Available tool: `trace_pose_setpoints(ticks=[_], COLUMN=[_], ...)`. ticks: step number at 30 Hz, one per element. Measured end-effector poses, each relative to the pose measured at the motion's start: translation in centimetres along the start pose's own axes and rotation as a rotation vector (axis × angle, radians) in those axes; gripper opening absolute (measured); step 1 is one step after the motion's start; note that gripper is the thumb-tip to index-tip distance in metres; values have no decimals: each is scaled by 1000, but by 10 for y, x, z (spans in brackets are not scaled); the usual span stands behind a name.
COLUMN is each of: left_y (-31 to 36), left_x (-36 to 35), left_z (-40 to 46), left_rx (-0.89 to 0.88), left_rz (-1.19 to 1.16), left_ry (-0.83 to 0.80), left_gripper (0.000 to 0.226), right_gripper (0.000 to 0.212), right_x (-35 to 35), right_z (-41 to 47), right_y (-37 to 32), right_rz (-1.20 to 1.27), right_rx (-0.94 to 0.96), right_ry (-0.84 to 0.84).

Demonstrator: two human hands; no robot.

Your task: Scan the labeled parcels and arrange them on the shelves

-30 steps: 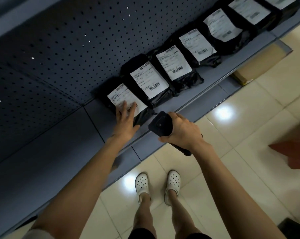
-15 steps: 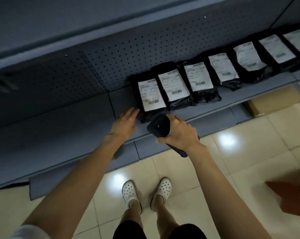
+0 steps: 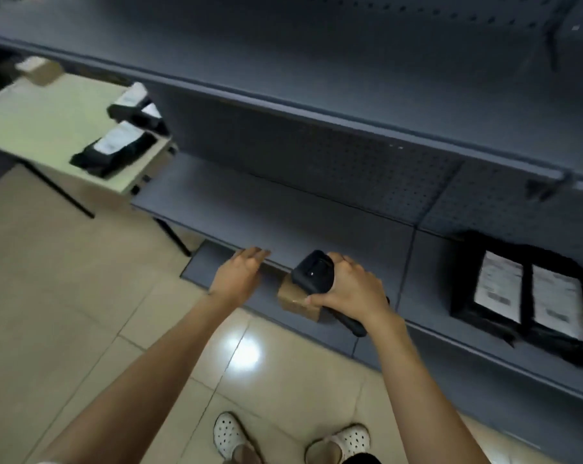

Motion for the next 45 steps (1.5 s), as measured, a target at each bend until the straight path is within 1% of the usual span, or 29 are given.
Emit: trace_pose_setpoints(ticks=[3, 7, 12, 16, 20, 25, 29, 37, 41, 45], left_y=[-96, -217, -362, -451, -504, -578, -658, -812, -878, -938], left_x=[25, 55, 93, 125, 134, 138, 154, 224, 242, 245], left_z=[-38, -102, -169, -195, -203, -196, -173, -85, -51, -2], left_rx=[154, 263, 415, 503, 559, 595, 646, 655, 667, 614], left_rz=[-2, 17, 55, 43, 21, 7, -2, 30, 11, 2], left_ry=[34, 71, 136, 186, 187, 192, 186, 205, 216, 189], left_gripper=[56, 55, 49, 49, 48, 45, 44, 43, 42, 45], right_gripper=[99, 102, 92, 95, 90, 79, 82, 77, 76, 73], right_x=[-34, -91, -159, -197, -225, -255, -267, -278, -290, -305], right_z=[22, 40, 54, 68, 94, 150, 214, 353, 406, 459], right_y=[-88, -218, -371, -446, -491, -549, -606, -744, -793, -825], right_rz=[-72, -150, -150, -146, -154, -163, -143, -115, -115, -115], right_rx=[110, 266, 439, 493, 490, 508, 521, 550, 543, 497], right_ry=[-55, -122, -180, -197, -228, -266, -253, -227, -227, -215])
Point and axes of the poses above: each hand's wrist, its own z-axis towards the middle knuckle, its own x-axis out of the back of the hand, y = z × x, the point moved 8 cm from there along z, towards the middle knuckle, and after that the axes turned 4 degrees about z, right-handed, at the moved point
